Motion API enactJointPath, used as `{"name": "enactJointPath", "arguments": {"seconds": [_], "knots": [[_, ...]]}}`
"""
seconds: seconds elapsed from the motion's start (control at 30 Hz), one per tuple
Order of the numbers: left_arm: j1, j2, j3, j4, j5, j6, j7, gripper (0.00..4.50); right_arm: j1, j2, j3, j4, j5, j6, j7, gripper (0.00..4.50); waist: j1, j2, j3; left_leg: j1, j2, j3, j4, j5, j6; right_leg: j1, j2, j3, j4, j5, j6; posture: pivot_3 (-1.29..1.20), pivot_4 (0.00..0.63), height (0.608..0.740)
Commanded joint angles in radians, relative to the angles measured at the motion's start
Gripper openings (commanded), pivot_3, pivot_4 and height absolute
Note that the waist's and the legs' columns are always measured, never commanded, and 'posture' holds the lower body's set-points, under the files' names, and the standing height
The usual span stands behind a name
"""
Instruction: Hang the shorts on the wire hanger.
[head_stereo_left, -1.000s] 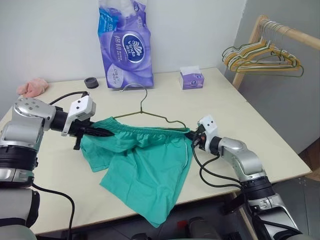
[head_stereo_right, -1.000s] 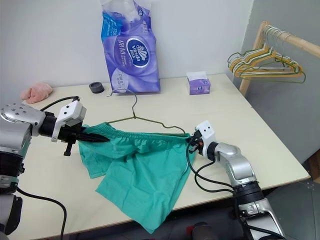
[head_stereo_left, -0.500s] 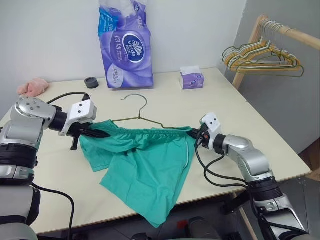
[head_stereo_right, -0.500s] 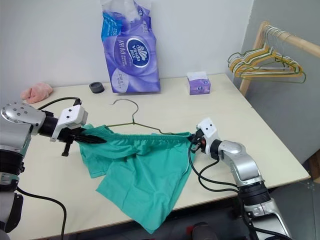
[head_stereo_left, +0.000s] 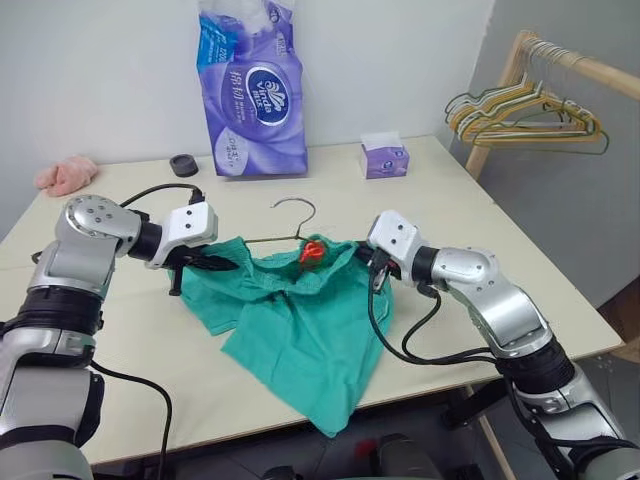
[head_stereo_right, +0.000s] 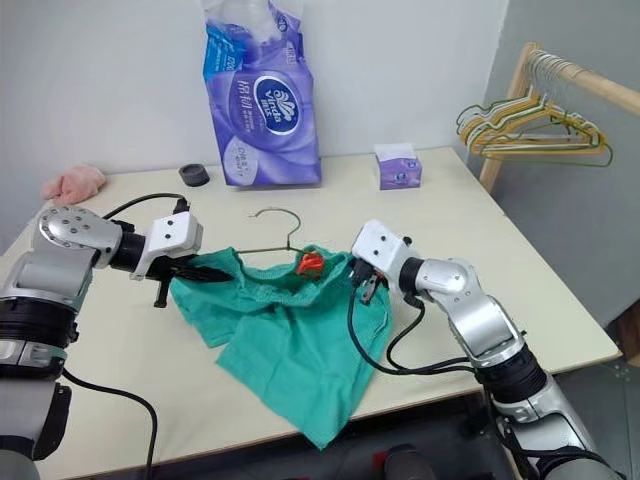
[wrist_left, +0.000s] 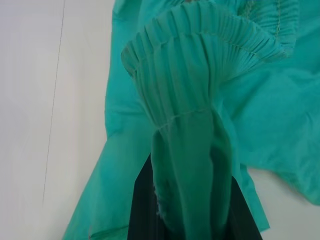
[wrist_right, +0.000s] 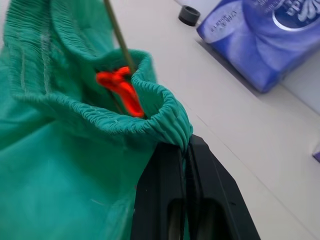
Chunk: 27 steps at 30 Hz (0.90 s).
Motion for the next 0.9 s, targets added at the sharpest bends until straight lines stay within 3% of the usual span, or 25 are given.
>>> {"name": "enactJointPath", "arguments": {"seconds": [0.03,0.17,0.3,0.43,0.63,0.9], "knots": [[-0.013,-0.007,0.006,-0.047,-0.003,-0.01,0.01,0.0,-0.032,-0.024,0.013,-0.057,-0.017,-0.003,0.033,0.05,0.0,0.0,0.0,0.0,0.0,0.0,0.0,0.0,0.0,0.0,0.0,0.0,0.0,0.0,0.0,-0.17,0.009,0.74],[0.001,-0.018,0.011,-0.065,-0.012,-0.008,0.009,0.0,-0.019,-0.1,0.015,-0.063,-0.053,-0.031,0.065,0.91,0.001,0.0,0.0,0.0,0.0,0.0,0.0,0.0,0.0,0.0,0.0,0.0,0.0,0.0,0.0,-0.18,0.011,0.74],[0.022,-0.026,0.021,-0.104,-0.04,0.017,-0.002,0.0,0.001,-0.218,0.002,-0.046,-0.082,-0.056,0.119,2.3,0.001,0.0,0.0,0.0,0.0,0.0,0.0,0.0,0.0,0.0,0.0,0.0,0.0,0.0,0.0,-0.18,0.015,0.74],[0.04,-0.028,0.026,-0.127,-0.056,0.026,-0.01,0.0,0.035,-0.268,-0.045,-0.033,-0.044,-0.036,0.157,3.63,0.0,0.0,0.0,0.0,0.0,0.001,0.0,0.0,0.0,0.0,0.0,0.0,-0.001,0.0,0.0,-0.18,0.015,0.74],[0.053,-0.027,0.023,-0.15,-0.069,0.042,-0.009,0.0,0.043,-0.224,-0.021,-0.003,-0.042,-0.026,0.157,3.63,-0.002,0.0,0.0,0.0,0.001,0.001,0.0,-0.001,0.001,0.0,0.0,0.0,0.0,0.0,0.0,-0.19,0.017,0.74],[0.056,-0.025,0.019,-0.157,-0.06,0.039,-0.005,0.0,-0.095,-0.095,0.094,0.208,-0.125,-0.115,0.17,3.63,-0.001,0.0,0.0,0.0,0.0,0.001,0.0,0.0,0.0,0.0,0.0,0.0,0.0,0.0,0.0,-0.18,0.015,0.74]]}}
